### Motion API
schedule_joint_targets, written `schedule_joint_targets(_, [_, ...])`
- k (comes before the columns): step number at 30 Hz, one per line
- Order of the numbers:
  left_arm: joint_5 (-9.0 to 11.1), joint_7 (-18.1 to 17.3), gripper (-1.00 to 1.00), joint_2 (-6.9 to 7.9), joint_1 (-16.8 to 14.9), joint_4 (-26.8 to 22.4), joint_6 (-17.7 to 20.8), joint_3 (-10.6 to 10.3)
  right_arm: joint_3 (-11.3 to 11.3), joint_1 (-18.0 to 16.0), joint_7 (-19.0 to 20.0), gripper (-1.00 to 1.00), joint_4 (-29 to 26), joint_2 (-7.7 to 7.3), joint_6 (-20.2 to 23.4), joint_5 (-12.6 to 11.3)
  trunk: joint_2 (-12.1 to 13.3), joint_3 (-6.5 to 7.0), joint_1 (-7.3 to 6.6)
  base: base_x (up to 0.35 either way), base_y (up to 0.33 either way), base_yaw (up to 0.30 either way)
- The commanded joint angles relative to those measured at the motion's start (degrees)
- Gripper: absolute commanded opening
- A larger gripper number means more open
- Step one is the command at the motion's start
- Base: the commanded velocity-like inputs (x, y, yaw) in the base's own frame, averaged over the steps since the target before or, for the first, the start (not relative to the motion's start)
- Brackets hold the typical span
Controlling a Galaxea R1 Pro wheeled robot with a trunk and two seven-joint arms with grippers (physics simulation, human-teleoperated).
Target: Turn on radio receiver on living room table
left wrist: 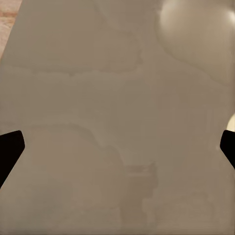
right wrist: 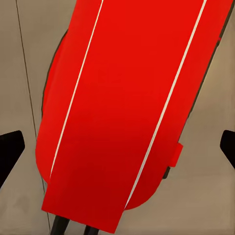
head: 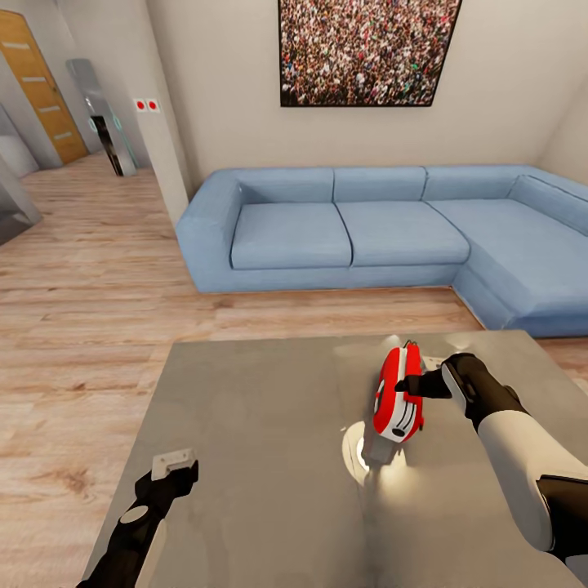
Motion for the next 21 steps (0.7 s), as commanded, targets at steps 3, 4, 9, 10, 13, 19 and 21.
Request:
schedule_joint_targets(3, [0.00,0.00,1.00,0.00,0.00,0.00,0.00,-0.02,0.00,0.00,0.01,1.00,0.00,0.00,-0.01,0.00,0.00,-0.16,0.00,0.000,0.000,0.000])
schedule_joint_targets(4, [0.00,0.00,1.00,0.00,0.00,0.00,0.00,-0.02,0.00,0.00,0.01,1.00,0.00,0.00,-0.02,0.00,0.00,-0.19,0.00,0.000,0.000,0.000])
schedule_joint_targets(9, [0.00,0.00,1.00,0.00,0.00,0.00,0.00,0.03,-0.05,0.00,0.01,1.00,-0.01,0.00,-0.08,0.00,0.00,-0.24,0.00,0.000,0.000,0.000])
schedule_joint_targets(10, [0.00,0.00,1.00,0.00,0.00,0.00,0.00,0.02,-0.06,0.00,0.01,1.00,-0.01,0.00,-0.08,0.00,0.00,-0.24,0.00,0.000,0.000,0.000])
schedule_joint_targets(13, [0.00,0.00,1.00,0.00,0.00,0.00,0.00,0.02,-0.08,0.00,0.00,1.00,0.00,0.00,-0.08,-0.06,0.00,-0.25,0.00,0.000,0.000,0.000])
schedule_joint_targets(19, [0.00,0.00,1.00,0.00,0.00,0.00,0.00,0.01,-0.09,0.01,0.00,-1.00,0.69,0.00,-0.39,-0.03,0.00,-0.25,0.00,0.000,0.000,0.000])
schedule_joint_targets(21, [0.00,0.00,1.00,0.00,0.00,0.00,0.00,0.02,-0.09,0.00,0.00,-1.00,1.06,0.00,-1.11,-0.02,0.00,-0.25,0.00,0.000,0.000,0.000])
